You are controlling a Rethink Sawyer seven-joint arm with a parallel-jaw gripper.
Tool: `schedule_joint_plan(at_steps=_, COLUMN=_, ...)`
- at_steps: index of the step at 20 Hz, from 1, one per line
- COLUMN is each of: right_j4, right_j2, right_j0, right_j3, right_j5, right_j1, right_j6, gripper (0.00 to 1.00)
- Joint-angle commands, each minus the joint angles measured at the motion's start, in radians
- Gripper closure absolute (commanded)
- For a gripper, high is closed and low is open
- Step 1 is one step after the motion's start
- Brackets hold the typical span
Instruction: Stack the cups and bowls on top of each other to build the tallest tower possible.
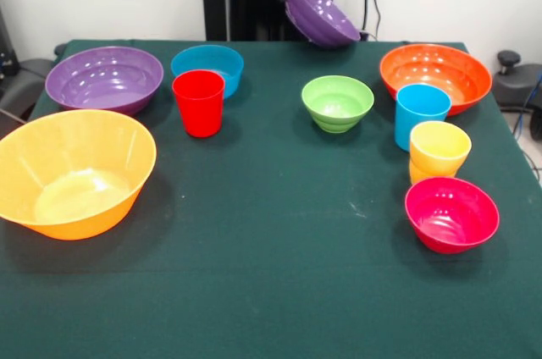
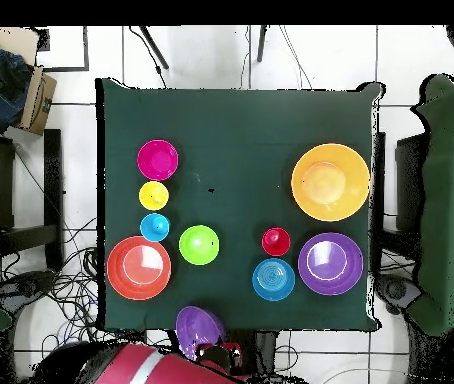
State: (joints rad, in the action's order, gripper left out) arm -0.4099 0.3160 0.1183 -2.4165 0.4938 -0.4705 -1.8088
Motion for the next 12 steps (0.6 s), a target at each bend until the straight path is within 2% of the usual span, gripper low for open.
schedule_joint_plan(at_steps=1, right_j4=-0.018, right_j2=-0.144, right_j0=0.022, right_j3=0.036, right_j5=-0.162, right_j1=-0.062, right_j6=-0.116, gripper=1.0)
schedule_joint_plan(at_steps=12, right_j4=-0.024, right_j2=-0.147, right_j0=0.029, right_j3=0.029, right_j5=-0.189, right_j1=-0.089, right_j6=-0.118, gripper=1.0)
